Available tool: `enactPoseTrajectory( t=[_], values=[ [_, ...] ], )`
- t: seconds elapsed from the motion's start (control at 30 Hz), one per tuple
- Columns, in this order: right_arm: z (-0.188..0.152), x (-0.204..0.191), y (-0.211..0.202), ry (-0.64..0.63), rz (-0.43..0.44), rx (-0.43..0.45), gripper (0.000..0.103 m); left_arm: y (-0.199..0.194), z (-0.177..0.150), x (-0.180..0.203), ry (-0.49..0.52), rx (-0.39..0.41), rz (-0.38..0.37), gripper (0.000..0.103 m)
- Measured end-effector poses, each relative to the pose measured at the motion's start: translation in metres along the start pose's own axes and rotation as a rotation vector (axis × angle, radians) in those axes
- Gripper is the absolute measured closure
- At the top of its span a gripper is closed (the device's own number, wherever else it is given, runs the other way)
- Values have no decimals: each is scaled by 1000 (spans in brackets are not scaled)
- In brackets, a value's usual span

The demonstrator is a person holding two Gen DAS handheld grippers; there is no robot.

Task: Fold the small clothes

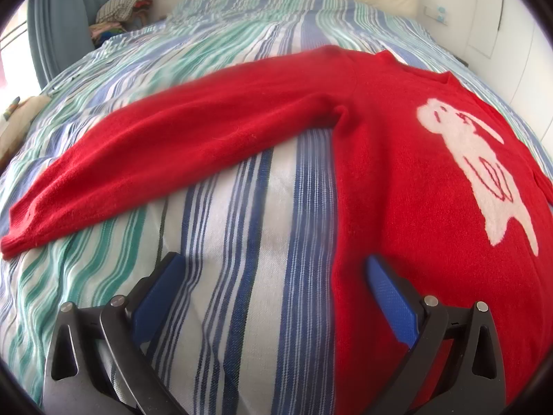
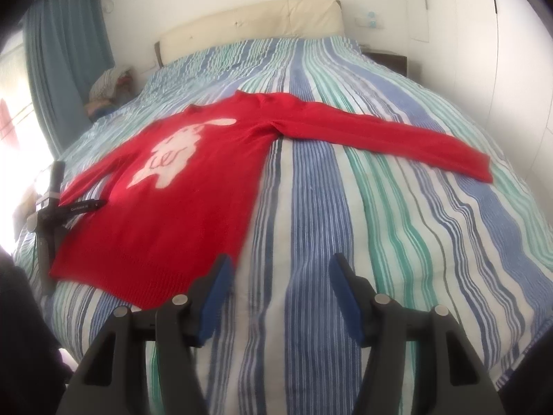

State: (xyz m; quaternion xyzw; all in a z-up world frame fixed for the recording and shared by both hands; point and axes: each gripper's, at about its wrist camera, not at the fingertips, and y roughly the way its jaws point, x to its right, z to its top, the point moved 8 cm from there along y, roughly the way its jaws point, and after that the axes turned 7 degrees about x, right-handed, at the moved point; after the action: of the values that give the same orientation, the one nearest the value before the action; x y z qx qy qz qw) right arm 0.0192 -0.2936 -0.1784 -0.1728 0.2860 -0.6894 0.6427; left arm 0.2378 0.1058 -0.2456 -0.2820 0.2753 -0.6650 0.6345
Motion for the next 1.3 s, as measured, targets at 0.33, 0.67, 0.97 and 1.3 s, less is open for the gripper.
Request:
enactPoseTrajectory(
  t=[0.33, 0.67, 0.97, 1.3],
  values=[
    [-1, -2, 0, -5, 3, -3, 45, 0, 0, 0, 0, 0, 0, 0],
    [-2, -4, 1, -8, 8, -11, 45, 0, 0, 0, 0, -1, 0, 0],
    [-3, -7, 2, -12, 12, -16, 45, 0, 0, 0, 0, -1, 0, 0],
    [-2, -6, 1, -9, 13, -13, 45, 0, 1, 0, 0, -1, 0, 0]
  ],
)
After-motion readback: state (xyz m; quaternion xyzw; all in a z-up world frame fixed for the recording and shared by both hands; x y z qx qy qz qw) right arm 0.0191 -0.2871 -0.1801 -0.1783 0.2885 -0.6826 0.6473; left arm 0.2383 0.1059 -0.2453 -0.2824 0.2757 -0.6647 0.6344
